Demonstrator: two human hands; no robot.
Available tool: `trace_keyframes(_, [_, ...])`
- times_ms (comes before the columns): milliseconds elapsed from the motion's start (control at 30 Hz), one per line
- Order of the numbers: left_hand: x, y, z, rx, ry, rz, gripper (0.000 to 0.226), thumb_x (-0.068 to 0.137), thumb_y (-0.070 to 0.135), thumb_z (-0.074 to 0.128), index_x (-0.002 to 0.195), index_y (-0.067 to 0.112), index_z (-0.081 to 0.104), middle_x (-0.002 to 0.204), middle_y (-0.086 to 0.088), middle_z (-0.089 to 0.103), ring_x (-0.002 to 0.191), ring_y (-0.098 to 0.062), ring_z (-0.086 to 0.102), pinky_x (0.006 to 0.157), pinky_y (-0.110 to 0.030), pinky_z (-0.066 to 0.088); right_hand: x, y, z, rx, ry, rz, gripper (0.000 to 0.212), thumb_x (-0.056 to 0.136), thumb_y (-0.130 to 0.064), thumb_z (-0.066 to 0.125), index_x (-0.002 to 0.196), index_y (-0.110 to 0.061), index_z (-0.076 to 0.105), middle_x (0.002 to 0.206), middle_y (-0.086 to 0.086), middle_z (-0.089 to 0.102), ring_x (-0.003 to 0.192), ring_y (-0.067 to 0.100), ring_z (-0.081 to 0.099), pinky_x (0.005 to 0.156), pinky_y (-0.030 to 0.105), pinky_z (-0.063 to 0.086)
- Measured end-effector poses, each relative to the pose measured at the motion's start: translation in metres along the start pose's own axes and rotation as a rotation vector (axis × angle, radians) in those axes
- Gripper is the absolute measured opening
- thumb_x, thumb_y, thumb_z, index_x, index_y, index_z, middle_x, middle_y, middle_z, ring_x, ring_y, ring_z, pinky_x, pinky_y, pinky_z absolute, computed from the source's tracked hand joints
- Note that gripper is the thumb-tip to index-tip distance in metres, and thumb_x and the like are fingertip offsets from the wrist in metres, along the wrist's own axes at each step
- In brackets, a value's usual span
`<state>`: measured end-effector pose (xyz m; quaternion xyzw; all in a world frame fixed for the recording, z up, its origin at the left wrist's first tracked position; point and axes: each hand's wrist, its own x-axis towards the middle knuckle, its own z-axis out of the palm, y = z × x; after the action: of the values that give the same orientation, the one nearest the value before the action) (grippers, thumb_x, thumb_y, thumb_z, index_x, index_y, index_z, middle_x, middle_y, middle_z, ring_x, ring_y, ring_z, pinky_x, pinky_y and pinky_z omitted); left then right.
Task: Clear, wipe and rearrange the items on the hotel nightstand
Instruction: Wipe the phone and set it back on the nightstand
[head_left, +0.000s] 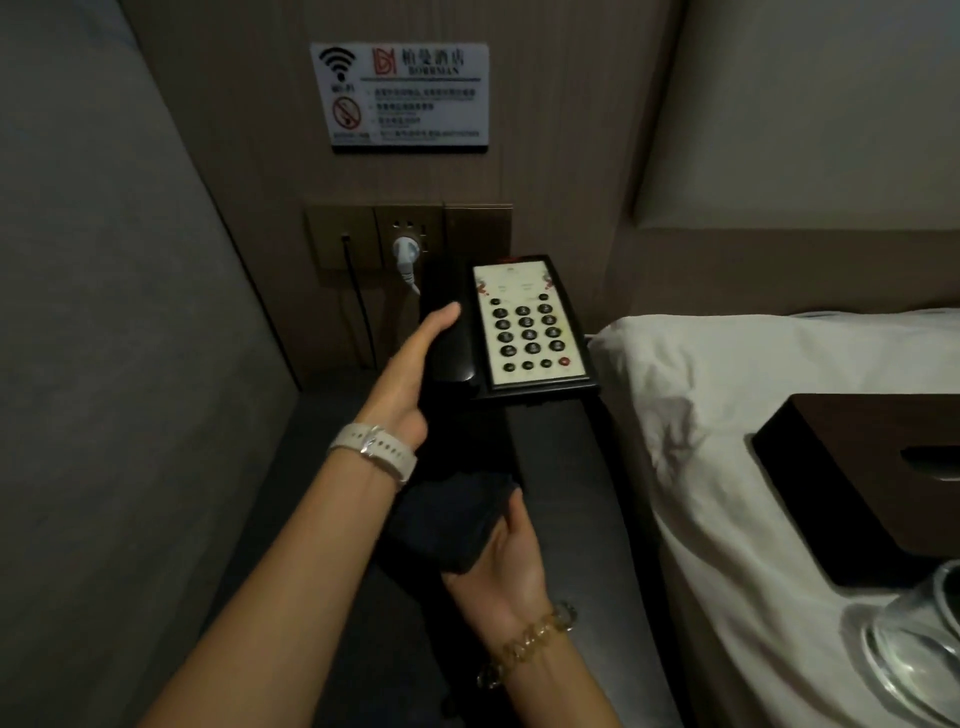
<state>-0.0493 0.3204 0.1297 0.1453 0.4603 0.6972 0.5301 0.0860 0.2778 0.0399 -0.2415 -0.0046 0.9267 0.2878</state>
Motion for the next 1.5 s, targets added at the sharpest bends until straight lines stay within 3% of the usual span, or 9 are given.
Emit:
trace_keyframes(267, [-0.042,0.005,-0.091,-0.064,0.103,0.06,0.031,0.086,0.04,0.067,0.106,0.019,0.077,0.117,-0.012,0.071,0.106,-0.028,0.069,0.089,-0.041,0.057,-0.004,0.003,-0.003,-0.185,0.063,0.136,0.068,0.092,-0.059,0.042,0.132,-0.005,0.057,0.131,0.021,0.06,0.127,0.036,0.051,0.112,0.046,0.034])
trace_keyframes(467, [-0.06,-0.003,-0.123,-0.053,0.164,0.107,0.037,0.085,0.043,0.068,0.113,0.02,0.073,0.119,-0.011,0.07,0.108,-0.028,0.068,0.094,-0.043,0.051,0.001,0.0,-0.009,-0.412,0.187,0.256,0.044,0.095,-0.035,0.053,0.102,0.003,0.073,0.112,0.024,0.069,0.108,0.036,0.061,0.095,0.046,0.045])
trace_keyframes(633, [-0.069,-0.01,-0.136,-0.019,0.142,0.085,0.033,0.085,0.045,0.067,0.108,0.023,0.075,0.119,-0.011,0.07,0.109,-0.028,0.068,0.085,-0.039,0.055,0.005,-0.019,-0.01,-0.382,0.309,0.128,0.041,0.099,-0.034,0.048,0.095,0.002,0.068,0.093,0.023,0.072,0.094,0.036,0.061,0.09,0.047,0.045])
trace_keyframes(1000, [-0.082,-0.033,-0.15,0.148,0.02,-0.106,0.036,0.082,0.046,0.067,0.109,0.023,0.074,0.12,-0.012,0.07,0.11,-0.029,0.067,0.083,-0.036,0.058,0.008,-0.059,0.005,-0.446,0.191,-0.2,0.04,0.093,-0.027,0.058,0.124,-0.002,0.061,0.119,0.022,0.066,0.11,0.034,0.064,0.09,0.043,0.052])
trace_keyframes(1133, [-0.087,-0.048,-0.151,0.212,0.012,-0.17,0.037,0.081,0.044,0.068,0.107,0.018,0.075,0.116,-0.015,0.071,0.104,-0.028,0.07,0.077,-0.032,0.059,0.012,-0.059,0.013,-0.685,0.165,-0.436,0.04,0.099,-0.037,0.047,0.126,-0.011,0.06,0.115,0.009,0.071,0.102,0.022,0.07,0.073,0.03,0.058])
trace_keyframes(1267, [-0.091,-0.058,-0.159,0.263,-0.01,-0.194,0.057,0.073,0.044,0.077,0.12,0.012,0.067,0.12,-0.018,0.068,0.111,-0.033,0.066,0.093,-0.043,0.055,0.017,-0.05,0.015,-1.111,0.131,-0.599,0.027,0.1,-0.039,0.045,0.113,-0.027,0.065,0.103,-0.006,0.074,0.092,0.003,0.07,0.072,0.018,0.055])
trace_keyframes(1367, [-0.091,-0.063,-0.161,0.311,-0.01,-0.179,0.065,0.07,0.044,0.079,0.124,0.013,0.062,0.122,-0.018,0.067,0.112,-0.036,0.064,0.1,-0.051,0.049,0.026,-0.041,0.009,-1.4,0.059,-0.625,0.027,0.102,-0.035,0.041,0.12,-0.031,0.061,0.12,-0.009,0.066,0.112,0.001,0.061,0.098,0.031,0.049])
trace_keyframes(1433, [-0.09,-0.065,-0.16,0.318,-0.019,-0.169,0.067,0.068,0.044,0.081,0.125,0.015,0.061,0.121,-0.016,0.067,0.112,-0.035,0.065,0.099,-0.05,0.05,0.031,-0.035,0.005,-1.627,-0.007,-0.667,0.037,0.103,-0.03,0.039,0.139,-0.037,0.043,0.151,-0.01,0.04,0.143,0.007,0.029,0.119,0.041,0.024])
trace_keyframes(1500, [-0.09,-0.066,-0.16,0.311,-0.027,-0.162,0.069,0.068,0.044,0.081,0.127,0.016,0.06,0.122,-0.015,0.067,0.113,-0.034,0.064,0.099,-0.05,0.05,0.034,-0.031,0.003,-1.855,-0.054,-0.77,0.041,0.103,-0.028,0.038,0.138,-0.047,0.028,0.156,-0.02,0.02,0.148,0.002,0.002,0.123,0.038,0.003])
